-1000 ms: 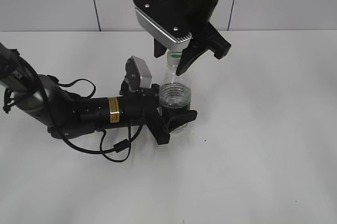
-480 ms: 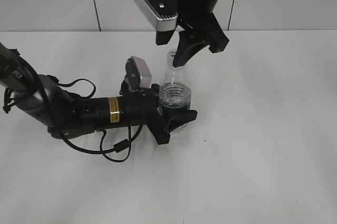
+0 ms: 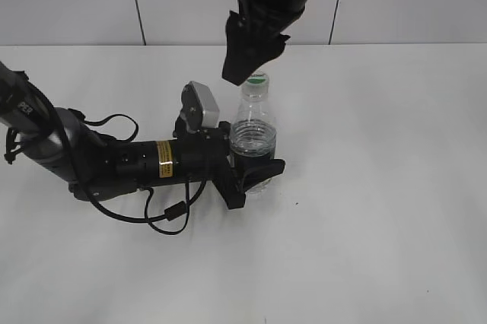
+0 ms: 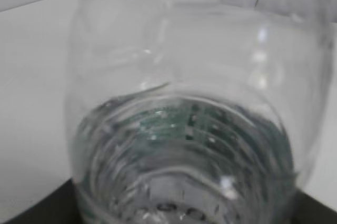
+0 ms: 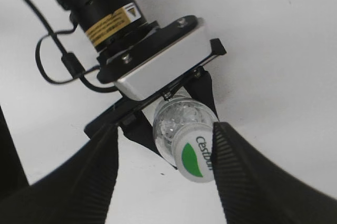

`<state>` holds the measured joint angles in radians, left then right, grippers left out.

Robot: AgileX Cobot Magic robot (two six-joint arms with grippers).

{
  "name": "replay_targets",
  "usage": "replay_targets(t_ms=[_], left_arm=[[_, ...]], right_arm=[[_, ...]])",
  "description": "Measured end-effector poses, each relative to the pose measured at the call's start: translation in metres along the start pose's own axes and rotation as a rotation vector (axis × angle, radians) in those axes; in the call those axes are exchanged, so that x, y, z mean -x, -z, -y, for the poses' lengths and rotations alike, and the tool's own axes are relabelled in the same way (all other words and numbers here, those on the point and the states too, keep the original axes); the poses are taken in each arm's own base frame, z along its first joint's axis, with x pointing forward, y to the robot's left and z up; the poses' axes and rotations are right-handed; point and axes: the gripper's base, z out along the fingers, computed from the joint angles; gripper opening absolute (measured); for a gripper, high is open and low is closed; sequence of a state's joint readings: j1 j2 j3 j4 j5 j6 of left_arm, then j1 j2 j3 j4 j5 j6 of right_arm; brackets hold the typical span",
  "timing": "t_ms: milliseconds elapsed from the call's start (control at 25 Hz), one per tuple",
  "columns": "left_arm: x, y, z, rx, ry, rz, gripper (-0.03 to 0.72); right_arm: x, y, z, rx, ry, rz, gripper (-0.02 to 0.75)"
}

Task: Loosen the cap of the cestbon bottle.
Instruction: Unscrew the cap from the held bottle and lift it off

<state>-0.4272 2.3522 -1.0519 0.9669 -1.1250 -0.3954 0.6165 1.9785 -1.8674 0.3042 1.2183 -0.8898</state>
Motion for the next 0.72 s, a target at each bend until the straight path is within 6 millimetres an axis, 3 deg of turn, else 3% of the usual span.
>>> replay_targets(t_ms=[280,520,720], left_arm=[[0.0000,0.0000,0.0000,0.000,0.000,0.000,0.406],[0.0000,0.0000,0.0000,0.000,0.000,0.000,0.406],[0.0000,0.0000,0.0000,0.000,0.000,0.000,0.406]], right_arm=[[0.0041,0.0083,0.0030,-0.030,-0.706,0.022,0.433],[0.0029,0.0083,0.0040,-0.043,-1.074,0.022,0.433],[-0.0047,0.0092,0.0107,-0.158,-1.231,-0.002,0.433]])
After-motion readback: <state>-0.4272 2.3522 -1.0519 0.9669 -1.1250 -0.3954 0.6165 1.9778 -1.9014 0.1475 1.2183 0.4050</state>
